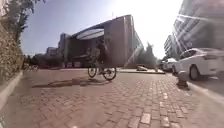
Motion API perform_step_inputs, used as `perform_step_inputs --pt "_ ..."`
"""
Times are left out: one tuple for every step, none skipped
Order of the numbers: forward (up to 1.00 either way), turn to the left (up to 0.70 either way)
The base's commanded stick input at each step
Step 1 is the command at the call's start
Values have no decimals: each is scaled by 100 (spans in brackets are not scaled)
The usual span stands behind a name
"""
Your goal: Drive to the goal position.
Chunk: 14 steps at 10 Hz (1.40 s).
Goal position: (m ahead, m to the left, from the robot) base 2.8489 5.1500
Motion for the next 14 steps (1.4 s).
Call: perform_step_inputs --pt "45 27" --pt "45 27" --pt "45 27" --pt "45 27" --pt "45 27" --pt "45 27" --pt "45 27" --pt "45 27" --pt "45 27" --pt "45 24" --pt "45 7" --pt "45 0" --pt "45 0" --pt "45 0"
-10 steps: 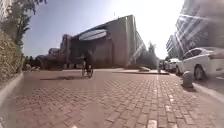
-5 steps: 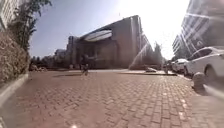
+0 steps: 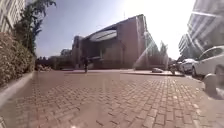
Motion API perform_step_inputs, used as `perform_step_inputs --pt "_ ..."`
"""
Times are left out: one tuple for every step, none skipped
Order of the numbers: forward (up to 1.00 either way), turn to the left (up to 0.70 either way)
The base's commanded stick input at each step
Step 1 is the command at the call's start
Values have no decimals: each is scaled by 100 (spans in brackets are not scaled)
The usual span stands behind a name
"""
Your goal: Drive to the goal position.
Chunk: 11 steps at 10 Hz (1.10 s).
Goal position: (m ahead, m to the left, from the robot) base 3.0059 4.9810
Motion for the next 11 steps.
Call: perform_step_inputs --pt "45 0" --pt "45 0" --pt "45 0" --pt "45 0" --pt "45 0" --pt "45 0" --pt "45 0" --pt "45 0" --pt "45 0" --pt "53 0" --pt "68 0"
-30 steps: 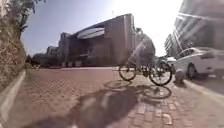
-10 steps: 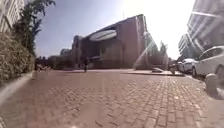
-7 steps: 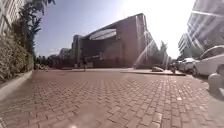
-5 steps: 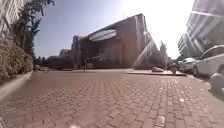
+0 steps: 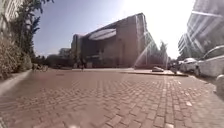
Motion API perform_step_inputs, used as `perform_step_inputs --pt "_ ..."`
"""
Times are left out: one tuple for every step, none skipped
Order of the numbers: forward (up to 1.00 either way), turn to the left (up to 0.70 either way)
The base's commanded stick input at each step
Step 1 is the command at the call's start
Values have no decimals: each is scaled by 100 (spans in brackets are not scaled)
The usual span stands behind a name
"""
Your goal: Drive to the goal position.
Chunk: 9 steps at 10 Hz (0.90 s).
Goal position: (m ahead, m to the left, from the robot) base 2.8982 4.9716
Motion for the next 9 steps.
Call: perform_step_inputs --pt "70 0" --pt "70 0" --pt "70 0" --pt "70 0" --pt "70 0" --pt "70 0" --pt "70 0" --pt "70 14" --pt "70 14"
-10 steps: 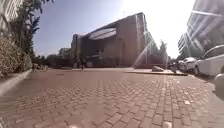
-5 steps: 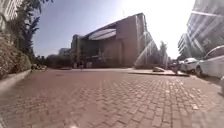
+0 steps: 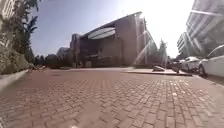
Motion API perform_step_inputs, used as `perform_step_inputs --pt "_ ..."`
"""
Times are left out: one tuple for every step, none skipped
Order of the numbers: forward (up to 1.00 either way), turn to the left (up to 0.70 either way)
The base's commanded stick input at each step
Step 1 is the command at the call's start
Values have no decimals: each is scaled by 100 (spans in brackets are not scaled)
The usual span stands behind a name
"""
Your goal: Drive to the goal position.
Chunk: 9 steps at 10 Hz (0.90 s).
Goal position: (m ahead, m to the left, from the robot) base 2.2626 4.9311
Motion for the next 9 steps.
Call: perform_step_inputs --pt "70 14" --pt "70 14" --pt "70 14" --pt "70 14" --pt "70 14" --pt "70 14" --pt "70 14" --pt "70 14" --pt "70 14"
